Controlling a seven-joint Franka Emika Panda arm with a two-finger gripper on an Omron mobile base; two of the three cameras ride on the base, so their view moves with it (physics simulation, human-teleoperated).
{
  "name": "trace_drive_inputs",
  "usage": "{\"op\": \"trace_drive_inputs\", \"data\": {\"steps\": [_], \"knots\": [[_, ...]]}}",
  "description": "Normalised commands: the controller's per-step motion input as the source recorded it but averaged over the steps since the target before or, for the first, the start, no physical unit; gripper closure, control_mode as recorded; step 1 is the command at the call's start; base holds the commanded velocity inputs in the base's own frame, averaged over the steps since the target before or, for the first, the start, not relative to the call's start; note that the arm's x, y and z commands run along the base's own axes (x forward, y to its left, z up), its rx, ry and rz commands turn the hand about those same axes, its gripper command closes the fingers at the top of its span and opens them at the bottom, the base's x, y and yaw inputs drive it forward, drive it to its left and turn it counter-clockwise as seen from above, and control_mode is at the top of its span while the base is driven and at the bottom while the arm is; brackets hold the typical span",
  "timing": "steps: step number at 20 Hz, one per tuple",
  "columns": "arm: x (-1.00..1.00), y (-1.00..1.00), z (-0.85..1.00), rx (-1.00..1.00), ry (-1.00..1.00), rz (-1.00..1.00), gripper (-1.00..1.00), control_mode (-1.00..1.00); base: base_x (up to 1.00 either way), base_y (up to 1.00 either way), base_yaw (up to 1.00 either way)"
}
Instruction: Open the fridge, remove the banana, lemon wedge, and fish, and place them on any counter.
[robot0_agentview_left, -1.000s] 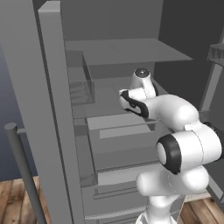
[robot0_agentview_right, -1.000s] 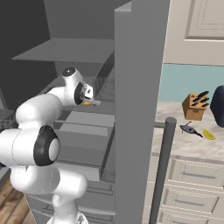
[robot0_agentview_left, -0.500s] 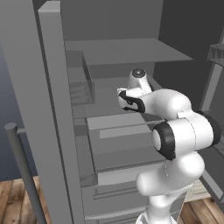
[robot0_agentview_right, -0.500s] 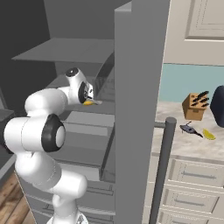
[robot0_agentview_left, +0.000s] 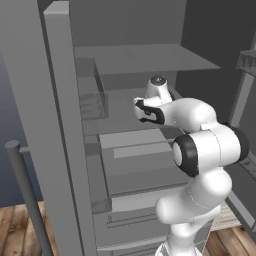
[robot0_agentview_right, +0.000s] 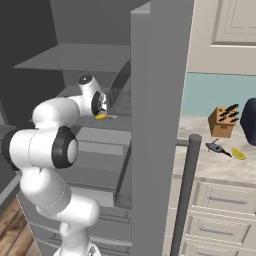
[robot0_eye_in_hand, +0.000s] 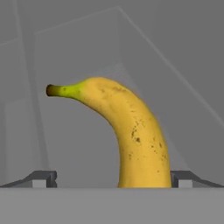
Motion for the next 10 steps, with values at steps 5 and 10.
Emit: {"op": "trace_drive_inputs", "data": {"steps": [5, 10], "knots": [[0.00, -0.02, -0.80, 0.09, 0.00, -0.01, 1.00, -1.00, 0.00, 0.00, 0.00], [0.00, -0.10, -0.29, 0.05, 0.00, 0.00, 1.00, -1.00, 0.00, 0.00, 0.00]]}}
